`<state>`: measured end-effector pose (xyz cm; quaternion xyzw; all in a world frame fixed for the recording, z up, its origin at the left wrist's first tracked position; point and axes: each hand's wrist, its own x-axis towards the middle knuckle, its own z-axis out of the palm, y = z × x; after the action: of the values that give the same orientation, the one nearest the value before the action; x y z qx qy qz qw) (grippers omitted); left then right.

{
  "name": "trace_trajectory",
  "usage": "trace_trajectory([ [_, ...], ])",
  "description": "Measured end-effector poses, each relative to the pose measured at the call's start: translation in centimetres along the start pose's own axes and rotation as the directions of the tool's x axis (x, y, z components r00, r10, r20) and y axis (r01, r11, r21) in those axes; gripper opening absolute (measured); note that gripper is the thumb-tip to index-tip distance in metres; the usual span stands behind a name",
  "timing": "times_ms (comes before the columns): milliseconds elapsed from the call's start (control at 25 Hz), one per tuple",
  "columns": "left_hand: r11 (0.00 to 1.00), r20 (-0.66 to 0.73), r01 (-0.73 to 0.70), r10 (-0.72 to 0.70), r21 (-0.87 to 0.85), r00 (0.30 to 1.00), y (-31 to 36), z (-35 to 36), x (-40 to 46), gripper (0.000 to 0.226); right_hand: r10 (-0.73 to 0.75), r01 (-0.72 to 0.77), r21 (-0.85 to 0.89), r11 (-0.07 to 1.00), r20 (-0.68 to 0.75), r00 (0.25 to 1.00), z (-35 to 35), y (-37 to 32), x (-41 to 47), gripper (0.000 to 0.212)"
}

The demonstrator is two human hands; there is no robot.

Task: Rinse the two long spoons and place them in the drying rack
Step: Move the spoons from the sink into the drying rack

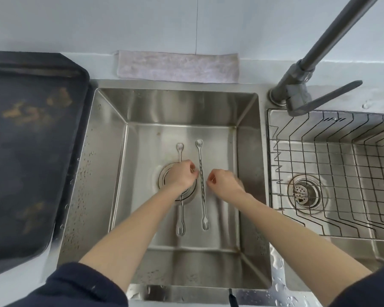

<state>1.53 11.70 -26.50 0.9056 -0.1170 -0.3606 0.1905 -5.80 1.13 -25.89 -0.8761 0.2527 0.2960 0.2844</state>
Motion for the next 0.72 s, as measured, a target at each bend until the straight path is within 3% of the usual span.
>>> trace_trajectory([
  [200,0.998,0.054,0.057,-0.057,0.011,0.997,-0.3,2.4,1.7,0.031,0.073,-0.071,-0.038,0.997,0.059,0.996,2.8,0.2,1.2,0.027],
  [520,0.995,0.031,0.099,-0.100,0.025,0.994,0.1,4.5,2.9,0.031,0.115,-0.114,-0.089,0.990,0.003,0.993,4.7,0.0,1.9,0.028],
  [720,0.986,0.034,0.167,-0.168,0.030,0.985,0.5,4.1,3.6,0.026,0.128,-0.128,-0.033,0.991,-0.024,0.992,5.0,-0.4,2.1,0.024],
])
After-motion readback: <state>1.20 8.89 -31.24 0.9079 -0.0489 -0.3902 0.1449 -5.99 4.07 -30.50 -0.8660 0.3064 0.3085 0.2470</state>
